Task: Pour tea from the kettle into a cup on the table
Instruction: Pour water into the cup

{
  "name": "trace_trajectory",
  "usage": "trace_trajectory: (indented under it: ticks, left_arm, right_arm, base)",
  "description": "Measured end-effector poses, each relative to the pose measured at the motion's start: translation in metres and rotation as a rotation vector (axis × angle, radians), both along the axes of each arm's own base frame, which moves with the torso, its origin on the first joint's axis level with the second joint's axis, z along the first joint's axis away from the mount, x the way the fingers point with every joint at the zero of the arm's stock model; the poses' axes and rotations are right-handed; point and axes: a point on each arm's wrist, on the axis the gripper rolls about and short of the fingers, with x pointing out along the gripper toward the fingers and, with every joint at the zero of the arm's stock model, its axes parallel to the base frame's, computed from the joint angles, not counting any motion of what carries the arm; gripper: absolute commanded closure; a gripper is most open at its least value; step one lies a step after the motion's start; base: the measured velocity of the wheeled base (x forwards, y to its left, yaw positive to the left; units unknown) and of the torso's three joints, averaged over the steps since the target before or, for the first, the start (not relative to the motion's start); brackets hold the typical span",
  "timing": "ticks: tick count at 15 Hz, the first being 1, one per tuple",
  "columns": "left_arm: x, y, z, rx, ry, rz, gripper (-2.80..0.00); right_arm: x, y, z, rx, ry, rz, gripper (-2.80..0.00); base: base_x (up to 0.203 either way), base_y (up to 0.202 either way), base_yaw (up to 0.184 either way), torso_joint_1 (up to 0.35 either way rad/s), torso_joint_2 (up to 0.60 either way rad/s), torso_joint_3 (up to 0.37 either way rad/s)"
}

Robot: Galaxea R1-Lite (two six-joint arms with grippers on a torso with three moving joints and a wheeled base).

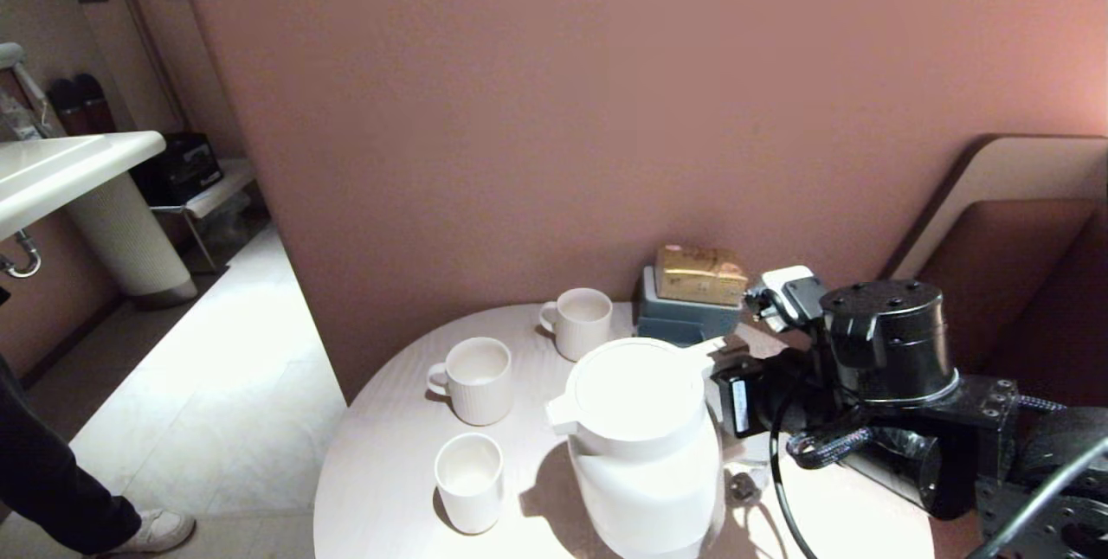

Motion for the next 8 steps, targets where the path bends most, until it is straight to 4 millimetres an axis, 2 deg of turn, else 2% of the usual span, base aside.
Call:
trace_trajectory:
  ticks: [8]
  left_arm:
    - [0.0,0.0,0.0,0.0,0.0,0.001,0.0]
  right_arm:
    - [0.009,0.035,-0.012,-0.047,0.007,0.027,0.0]
  base:
    - [0.0,0.0,0.0,0.0,0.0,0.0]
